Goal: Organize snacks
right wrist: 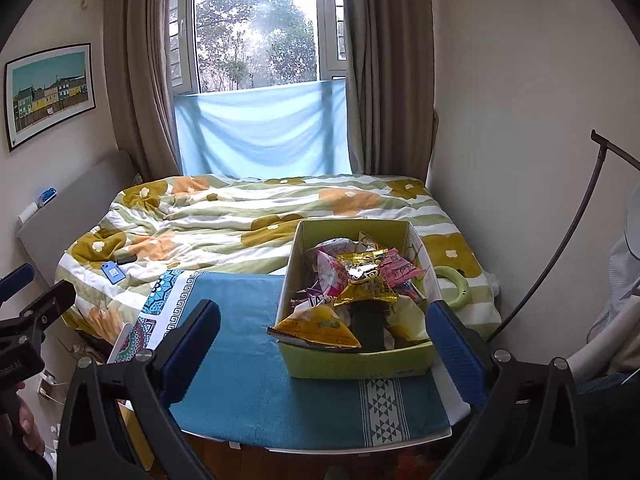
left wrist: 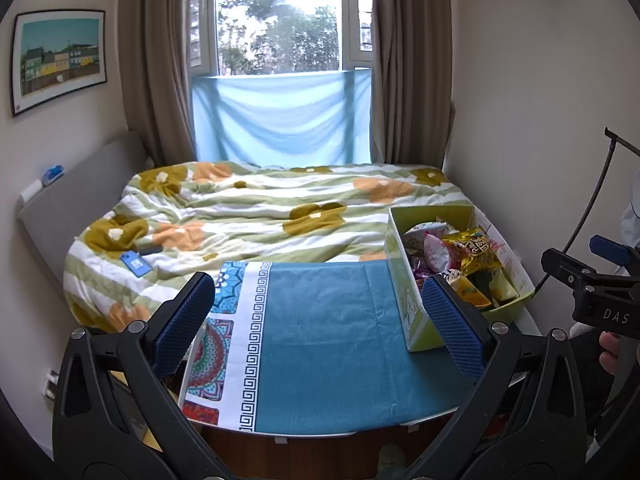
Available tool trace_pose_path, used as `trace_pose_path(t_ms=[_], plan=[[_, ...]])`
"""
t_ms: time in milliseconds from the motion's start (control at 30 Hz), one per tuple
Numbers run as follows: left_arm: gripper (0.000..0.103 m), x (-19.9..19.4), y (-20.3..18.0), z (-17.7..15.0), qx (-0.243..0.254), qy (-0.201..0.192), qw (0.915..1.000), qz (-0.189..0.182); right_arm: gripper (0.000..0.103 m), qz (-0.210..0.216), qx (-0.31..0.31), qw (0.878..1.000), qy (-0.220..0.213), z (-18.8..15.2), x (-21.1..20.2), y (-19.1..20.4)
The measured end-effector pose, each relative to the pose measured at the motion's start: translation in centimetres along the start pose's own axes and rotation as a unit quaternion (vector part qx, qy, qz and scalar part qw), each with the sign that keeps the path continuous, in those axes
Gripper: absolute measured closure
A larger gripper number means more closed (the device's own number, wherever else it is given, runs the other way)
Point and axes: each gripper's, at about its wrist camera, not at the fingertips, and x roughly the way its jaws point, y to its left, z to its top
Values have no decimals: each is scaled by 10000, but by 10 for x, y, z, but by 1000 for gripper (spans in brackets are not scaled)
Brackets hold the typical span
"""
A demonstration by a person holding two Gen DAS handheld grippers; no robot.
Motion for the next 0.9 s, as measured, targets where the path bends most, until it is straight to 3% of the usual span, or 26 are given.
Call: trace_pose_path(t_ms=[900], plan=[[0, 9, 0, -3, -185, 116, 9998, 37, 1, 38, -75, 9999, 144, 4, 13, 1]])
